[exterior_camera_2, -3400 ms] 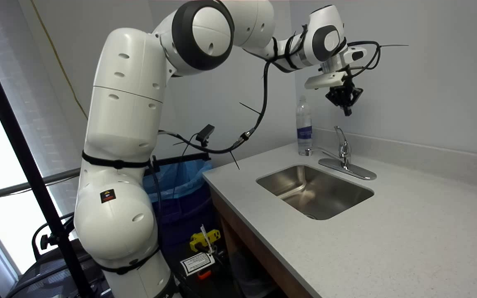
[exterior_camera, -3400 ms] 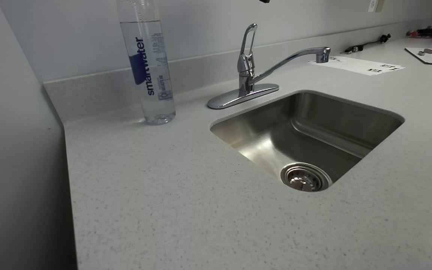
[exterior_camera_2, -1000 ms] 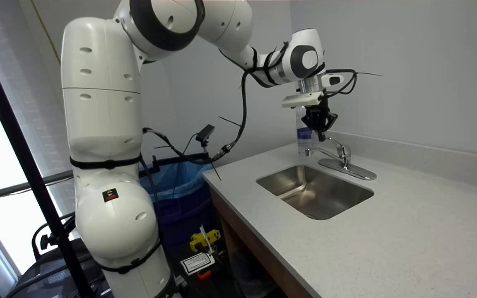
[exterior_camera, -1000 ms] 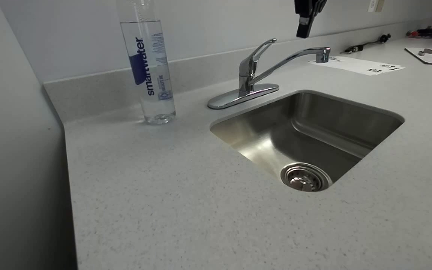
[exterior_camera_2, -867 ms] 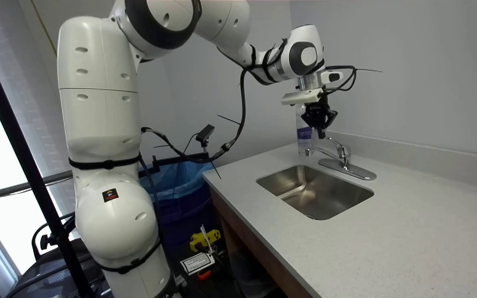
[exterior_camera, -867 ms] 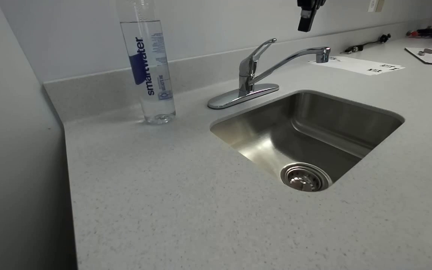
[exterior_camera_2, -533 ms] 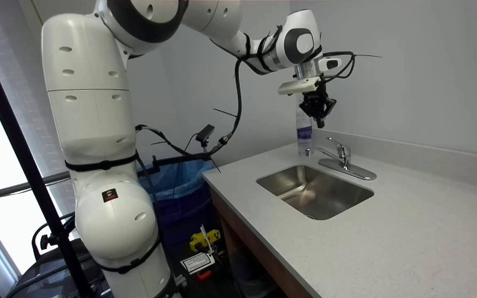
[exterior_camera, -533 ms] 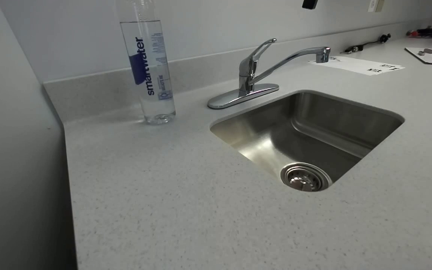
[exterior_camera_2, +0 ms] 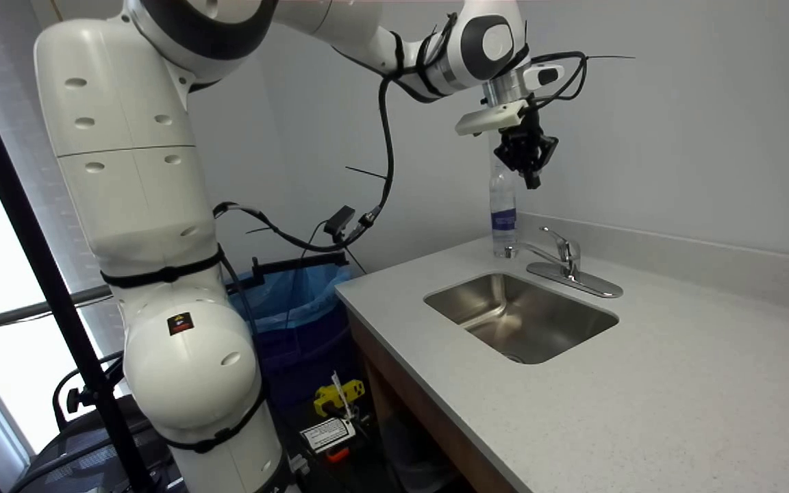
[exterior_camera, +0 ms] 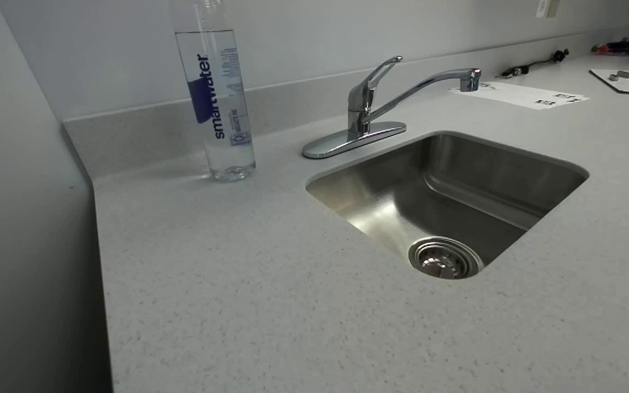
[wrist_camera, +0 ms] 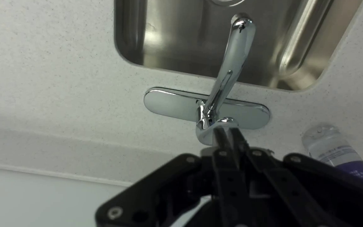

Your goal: Move the nozzle from right to left then close the faucet.

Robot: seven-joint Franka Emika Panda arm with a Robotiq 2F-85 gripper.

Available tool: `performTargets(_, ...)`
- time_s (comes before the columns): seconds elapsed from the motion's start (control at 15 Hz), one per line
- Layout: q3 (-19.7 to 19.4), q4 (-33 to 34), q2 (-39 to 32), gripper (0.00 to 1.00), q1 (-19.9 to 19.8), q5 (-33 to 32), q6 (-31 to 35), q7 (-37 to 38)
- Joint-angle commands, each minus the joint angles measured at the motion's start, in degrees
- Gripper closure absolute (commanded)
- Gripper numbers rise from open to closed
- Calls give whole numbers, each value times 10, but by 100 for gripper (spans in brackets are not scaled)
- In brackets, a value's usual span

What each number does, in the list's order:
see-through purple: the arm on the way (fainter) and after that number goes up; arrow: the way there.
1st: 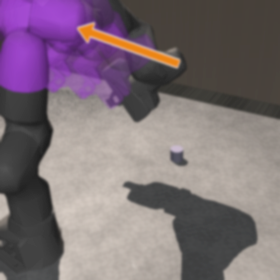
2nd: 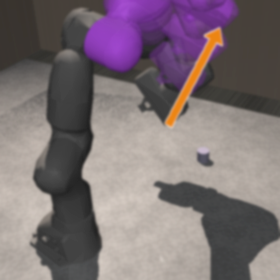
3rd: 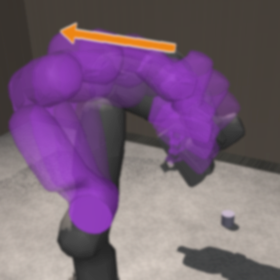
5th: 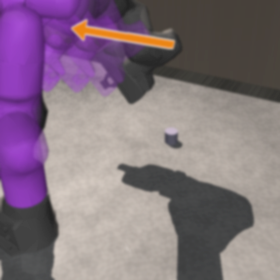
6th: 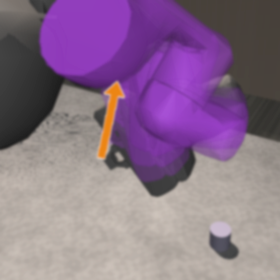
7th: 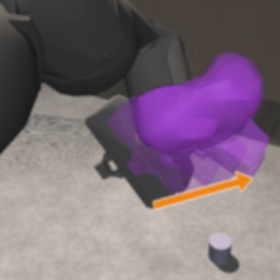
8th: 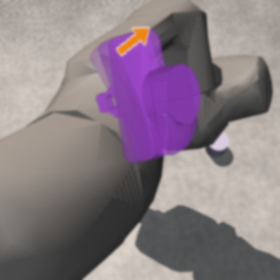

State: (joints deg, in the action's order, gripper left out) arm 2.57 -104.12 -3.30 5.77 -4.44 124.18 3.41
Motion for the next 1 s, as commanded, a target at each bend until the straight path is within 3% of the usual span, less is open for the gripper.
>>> performTargets(0.0, 2, -21, 34, 59, -12, 21, -9, -18)
performTargets(0.53, -2, -34, 53, 1, -19, 32, -7, -19)
performTargets(0.93, -1, -47, 67, 0, -18, 50, -7, -21)
